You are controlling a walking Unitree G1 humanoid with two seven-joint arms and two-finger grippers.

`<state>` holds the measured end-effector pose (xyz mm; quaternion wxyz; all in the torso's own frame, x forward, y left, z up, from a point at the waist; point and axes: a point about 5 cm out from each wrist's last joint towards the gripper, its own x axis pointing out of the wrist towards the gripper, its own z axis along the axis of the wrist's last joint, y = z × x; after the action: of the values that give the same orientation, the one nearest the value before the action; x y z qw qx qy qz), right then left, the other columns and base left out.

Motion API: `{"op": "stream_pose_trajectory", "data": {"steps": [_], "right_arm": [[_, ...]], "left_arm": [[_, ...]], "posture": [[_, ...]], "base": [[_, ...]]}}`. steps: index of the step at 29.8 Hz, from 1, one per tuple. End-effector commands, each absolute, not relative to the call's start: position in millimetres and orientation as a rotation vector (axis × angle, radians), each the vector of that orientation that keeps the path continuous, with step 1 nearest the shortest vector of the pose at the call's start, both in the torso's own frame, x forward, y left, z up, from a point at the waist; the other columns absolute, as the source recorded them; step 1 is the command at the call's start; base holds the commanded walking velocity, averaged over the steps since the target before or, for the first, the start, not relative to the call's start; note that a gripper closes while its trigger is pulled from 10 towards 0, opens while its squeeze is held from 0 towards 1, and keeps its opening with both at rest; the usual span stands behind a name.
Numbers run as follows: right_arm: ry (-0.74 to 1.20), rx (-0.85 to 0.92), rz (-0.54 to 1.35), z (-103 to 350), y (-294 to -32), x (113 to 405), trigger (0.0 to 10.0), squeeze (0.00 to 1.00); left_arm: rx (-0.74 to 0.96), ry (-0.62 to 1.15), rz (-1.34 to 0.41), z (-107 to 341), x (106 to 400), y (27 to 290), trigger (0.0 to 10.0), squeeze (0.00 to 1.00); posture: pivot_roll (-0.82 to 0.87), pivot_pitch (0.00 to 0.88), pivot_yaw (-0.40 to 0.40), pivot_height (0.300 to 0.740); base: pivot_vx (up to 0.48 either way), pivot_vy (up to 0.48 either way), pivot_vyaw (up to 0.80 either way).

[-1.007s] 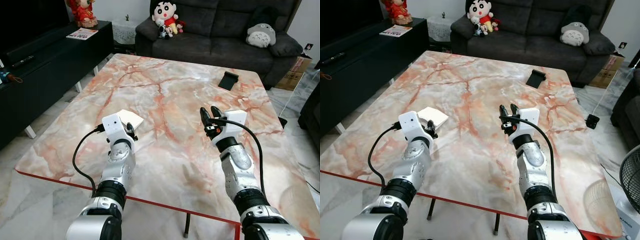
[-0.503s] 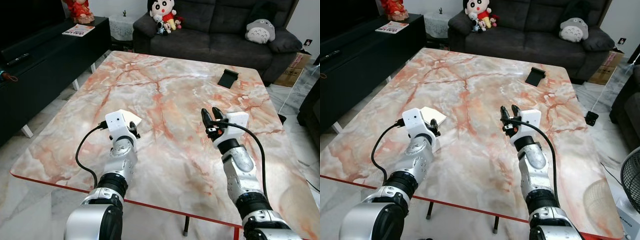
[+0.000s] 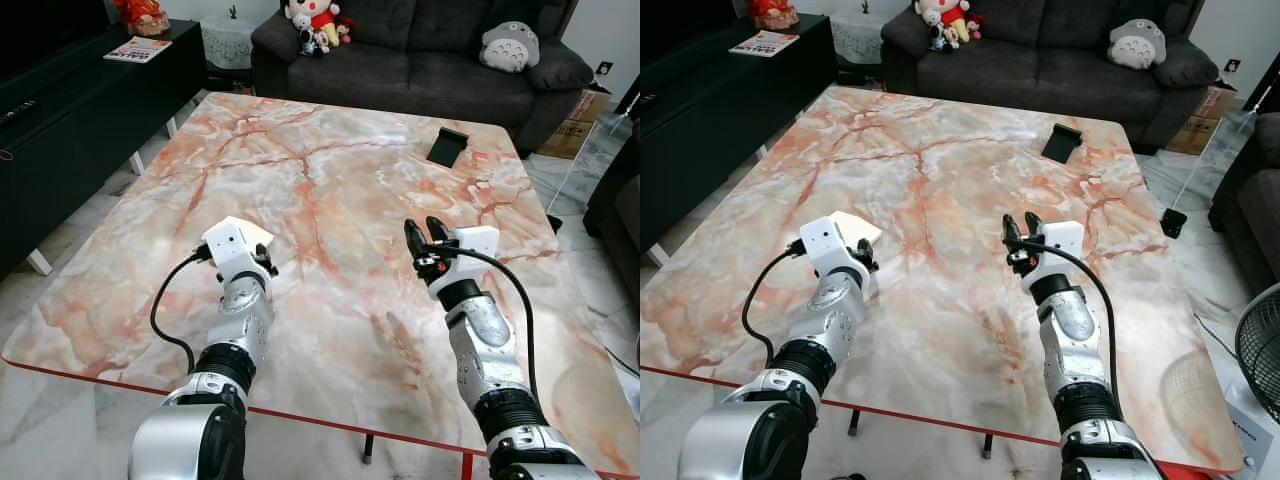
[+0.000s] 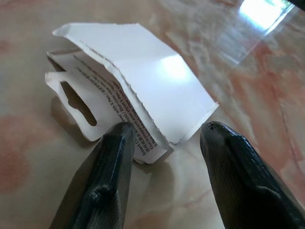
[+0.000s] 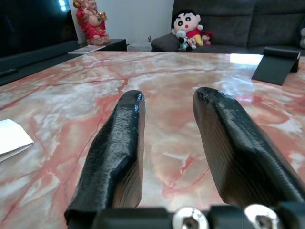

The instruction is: Picking trash to rubbish bin

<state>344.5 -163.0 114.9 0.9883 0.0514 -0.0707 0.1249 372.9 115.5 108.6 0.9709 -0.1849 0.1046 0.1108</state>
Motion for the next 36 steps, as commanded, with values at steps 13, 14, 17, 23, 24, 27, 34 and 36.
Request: {"op": "stream_pose_trajectory", "data": {"steps": [13, 14, 17, 23, 24, 27, 34, 36], "right_arm": [[-0.152, 0.094, 0.250, 120.4, -166.7, 343.8, 10.0, 0.00], [-0.152, 0.093, 0.250, 120.7, -166.6, 343.8, 10.0, 0.00], [-0.153, 0.092, 0.250, 121.2, -167.1, 343.7, 10.0, 0.00], [-0.152, 0.091, 0.249, 121.6, -167.8, 343.5, 10.0, 0.00], [-0.151, 0.091, 0.249, 121.5, -167.7, 343.4, 10.0, 0.00], [-0.150, 0.091, 0.249, 121.5, -167.8, 343.4, 10.0, 0.00], [-0.147, 0.089, 0.250, 121.4, -168.3, 343.2, 10.0, 0.00], [-0.147, 0.089, 0.251, 121.5, -168.2, 343.1, 10.0, 0.00]], "left_arm": [[-0.405, 0.226, 0.230, 107.5, 373.7, 110.6, 10.0, 0.00], [-0.412, 0.214, 0.220, 110.4, 375.1, 109.4, 10.0, 0.00], [-0.421, 0.197, 0.206, 114.5, 376.8, 107.4, 10.0, 0.00], [-0.438, 0.155, 0.187, 125.0, 380.8, 104.8, 10.0, 0.00], [-0.440, 0.150, 0.186, 125.7, 381.2, 104.7, 10.0, 0.00], [-0.443, 0.145, 0.185, 126.4, 381.5, 104.5, 10.0, 0.00], [-0.455, 0.132, 0.185, 129.2, 382.6, 104.9, 10.0, 0.00], [-0.459, 0.127, 0.187, 130.0, 382.9, 105.3, 10.0, 0.00]], "posture": [[-0.11, 0.096, -0.098, 0.740], [-0.11, 0.098, -0.100, 0.740], [-0.11, 0.098, -0.100, 0.740], [-0.12, 0.098, -0.100, 0.740], [-0.12, 0.098, -0.100, 0.740], [-0.12, 0.097, -0.100, 0.740], [-0.12, 0.099, -0.102, 0.740], [-0.12, 0.099, -0.102, 0.740]], "base": [[0.000, 0.000, 0.00], [0.000, 0.000, 0.00], [0.000, 0.000, 0.00], [0.000, 0.000, 0.00], [0.000, 0.000, 0.00], [0.000, 0.000, 0.00], [0.000, 0.000, 0.00], [0.000, 0.000, 0.00]]}}
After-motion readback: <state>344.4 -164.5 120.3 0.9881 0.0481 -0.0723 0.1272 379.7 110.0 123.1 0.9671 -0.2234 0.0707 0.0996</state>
